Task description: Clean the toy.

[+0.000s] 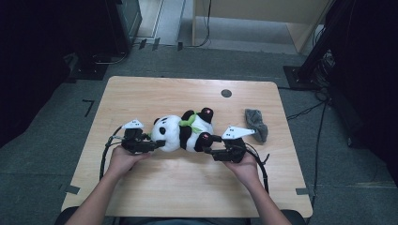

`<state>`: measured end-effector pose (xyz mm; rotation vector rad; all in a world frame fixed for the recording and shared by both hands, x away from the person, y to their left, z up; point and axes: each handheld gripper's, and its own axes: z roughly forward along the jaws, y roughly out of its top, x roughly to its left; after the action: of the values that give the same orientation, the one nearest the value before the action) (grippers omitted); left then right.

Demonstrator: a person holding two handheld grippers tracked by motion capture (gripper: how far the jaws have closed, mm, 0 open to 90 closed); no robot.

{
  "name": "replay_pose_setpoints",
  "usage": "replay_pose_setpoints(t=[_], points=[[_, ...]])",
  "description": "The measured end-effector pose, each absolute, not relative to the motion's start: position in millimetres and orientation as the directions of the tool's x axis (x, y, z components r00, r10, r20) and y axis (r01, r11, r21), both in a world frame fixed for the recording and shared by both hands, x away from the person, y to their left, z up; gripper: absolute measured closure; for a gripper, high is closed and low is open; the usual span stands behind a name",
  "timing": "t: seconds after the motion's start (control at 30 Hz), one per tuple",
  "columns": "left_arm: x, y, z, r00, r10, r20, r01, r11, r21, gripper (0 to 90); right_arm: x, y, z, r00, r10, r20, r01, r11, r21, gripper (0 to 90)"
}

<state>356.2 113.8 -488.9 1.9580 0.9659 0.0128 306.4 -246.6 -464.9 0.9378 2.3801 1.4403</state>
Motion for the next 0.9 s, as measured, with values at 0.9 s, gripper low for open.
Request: replay_pose_setpoints(t=[0.9], points=[[357,111,-489,0.691,0.637,-0.342,0.614,-0.268,0.742,42.5,321,-230,-471,-0.744,0.663,0.083,0.366,0.299,0.881,56.8]])
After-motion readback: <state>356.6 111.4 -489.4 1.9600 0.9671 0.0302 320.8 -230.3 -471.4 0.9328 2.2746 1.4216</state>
